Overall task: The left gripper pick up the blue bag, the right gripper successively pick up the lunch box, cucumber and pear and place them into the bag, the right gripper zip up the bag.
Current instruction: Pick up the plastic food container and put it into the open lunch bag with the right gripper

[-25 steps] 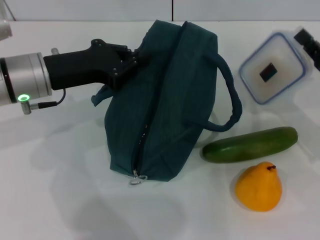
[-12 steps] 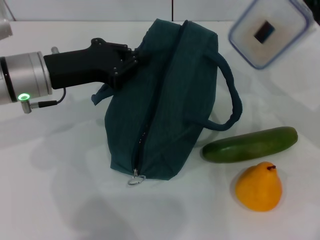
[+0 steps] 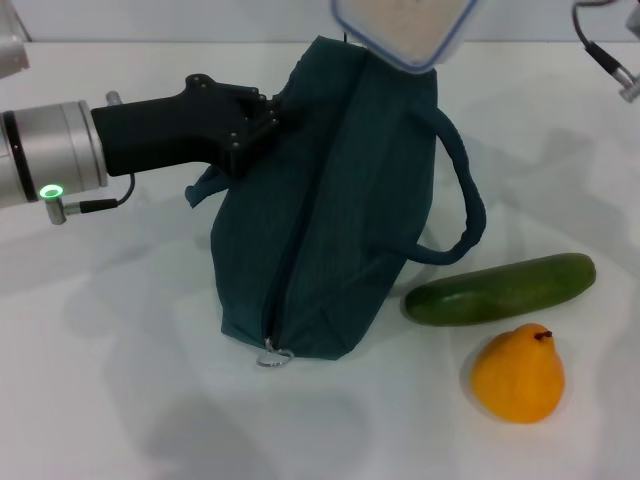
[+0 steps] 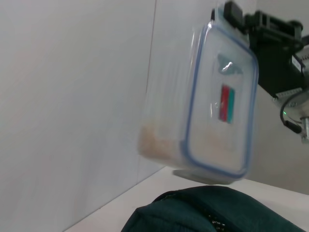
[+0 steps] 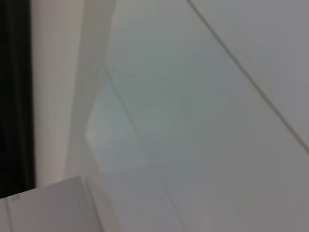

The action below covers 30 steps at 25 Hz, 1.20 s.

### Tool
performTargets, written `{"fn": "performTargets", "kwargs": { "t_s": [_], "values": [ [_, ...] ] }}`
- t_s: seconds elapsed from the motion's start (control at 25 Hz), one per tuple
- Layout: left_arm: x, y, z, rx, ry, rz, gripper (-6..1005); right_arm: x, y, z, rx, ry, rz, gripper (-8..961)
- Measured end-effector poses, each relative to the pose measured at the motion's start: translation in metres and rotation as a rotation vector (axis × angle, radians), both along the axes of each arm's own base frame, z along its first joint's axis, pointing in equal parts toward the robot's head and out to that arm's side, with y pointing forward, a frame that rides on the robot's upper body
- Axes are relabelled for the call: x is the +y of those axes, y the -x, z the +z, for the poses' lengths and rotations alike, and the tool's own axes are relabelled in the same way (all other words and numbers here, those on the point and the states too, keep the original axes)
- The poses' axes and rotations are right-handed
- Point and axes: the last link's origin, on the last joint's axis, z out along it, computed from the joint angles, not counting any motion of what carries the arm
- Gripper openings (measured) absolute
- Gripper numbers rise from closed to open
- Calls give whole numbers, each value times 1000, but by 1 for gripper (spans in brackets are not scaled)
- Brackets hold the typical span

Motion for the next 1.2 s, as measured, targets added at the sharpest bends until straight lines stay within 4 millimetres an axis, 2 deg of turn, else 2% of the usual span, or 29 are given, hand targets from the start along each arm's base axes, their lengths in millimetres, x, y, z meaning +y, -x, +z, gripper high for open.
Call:
{"fn": "performTargets", "kwargs": {
  "t_s": [0.12, 0.32, 0.88, 1.2],
  "values": [
    [0, -1, -1, -3, 2, -1, 59, 3, 14, -3, -7, 15, 42, 101],
    [1, -3, -1, -5, 5, -7, 60, 1, 21, -12, -40, 53, 66, 104],
    [4, -3, -1, 4, -3, -2, 61, -18, -25, -28, -157, 130, -18, 111],
    [7, -5, -3, 12, -5, -4, 62, -24, -29, -49, -223, 203, -31, 116]
  ]
}}
